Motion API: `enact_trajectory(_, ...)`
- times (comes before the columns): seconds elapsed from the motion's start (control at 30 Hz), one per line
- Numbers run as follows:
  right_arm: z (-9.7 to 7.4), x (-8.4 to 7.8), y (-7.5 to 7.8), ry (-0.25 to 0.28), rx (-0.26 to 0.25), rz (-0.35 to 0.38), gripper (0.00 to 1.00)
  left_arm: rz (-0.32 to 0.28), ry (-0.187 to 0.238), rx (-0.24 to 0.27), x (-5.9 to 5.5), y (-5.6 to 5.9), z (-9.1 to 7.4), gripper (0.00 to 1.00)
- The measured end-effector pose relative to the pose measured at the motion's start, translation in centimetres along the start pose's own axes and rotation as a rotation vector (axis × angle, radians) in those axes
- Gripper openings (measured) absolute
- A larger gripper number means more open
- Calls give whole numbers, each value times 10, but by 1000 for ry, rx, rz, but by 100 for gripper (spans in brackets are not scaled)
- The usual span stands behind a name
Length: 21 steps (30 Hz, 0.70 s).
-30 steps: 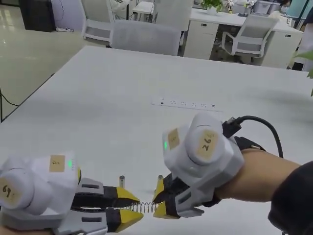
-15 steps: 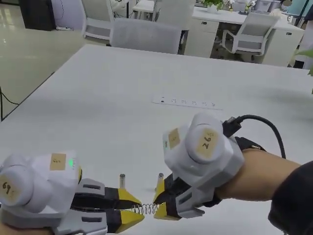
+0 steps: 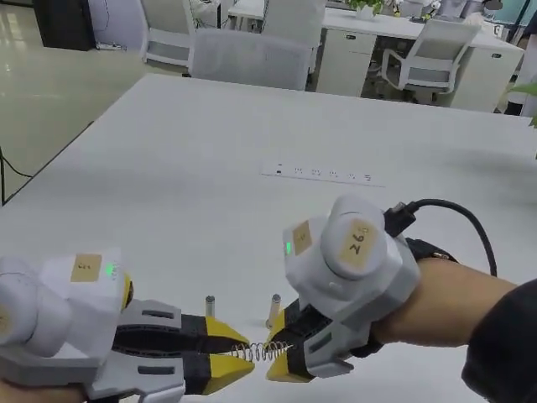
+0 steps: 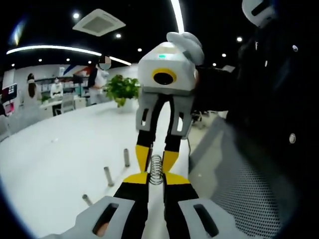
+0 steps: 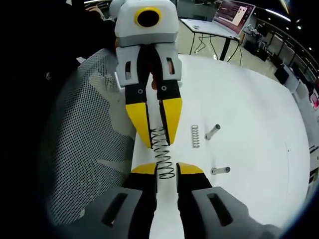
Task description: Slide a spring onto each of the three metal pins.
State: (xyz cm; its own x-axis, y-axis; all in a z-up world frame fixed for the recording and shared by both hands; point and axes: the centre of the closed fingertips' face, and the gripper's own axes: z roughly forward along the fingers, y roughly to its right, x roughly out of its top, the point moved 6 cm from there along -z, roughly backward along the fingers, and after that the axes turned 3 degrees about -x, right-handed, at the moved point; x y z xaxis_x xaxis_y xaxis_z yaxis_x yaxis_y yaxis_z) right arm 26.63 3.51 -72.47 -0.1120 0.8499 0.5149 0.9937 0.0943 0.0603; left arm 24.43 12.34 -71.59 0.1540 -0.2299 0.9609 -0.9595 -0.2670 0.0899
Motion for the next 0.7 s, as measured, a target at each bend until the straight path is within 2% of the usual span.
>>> enact_trajectory(0.27,-1,1,1,5,-9,-8,9,-2,-11,14,-3,-1,0,3)
enact_trajectory(0.7,-14,8,2,40,-13,2,9,6,-42,16,-7,-1,2,2)
